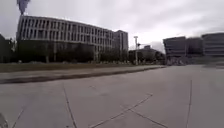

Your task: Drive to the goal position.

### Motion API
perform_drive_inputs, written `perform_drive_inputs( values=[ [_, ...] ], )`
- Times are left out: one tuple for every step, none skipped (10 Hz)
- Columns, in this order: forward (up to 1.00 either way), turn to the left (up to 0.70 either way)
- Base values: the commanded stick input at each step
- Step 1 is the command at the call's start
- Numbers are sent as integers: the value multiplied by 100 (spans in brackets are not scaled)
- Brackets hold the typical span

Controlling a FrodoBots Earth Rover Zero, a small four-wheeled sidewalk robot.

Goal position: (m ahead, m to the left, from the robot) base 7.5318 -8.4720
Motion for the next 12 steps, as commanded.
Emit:
perform_drive_inputs(
  values=[
    [0,-70],
    [0,-70],
    [0,-70],
    [0,-70],
    [0,-70],
    [0,-70],
    [0,-70],
    [0,-70],
    [0,-70],
    [0,-70],
    [34,-36],
    [59,-19]
  ],
)
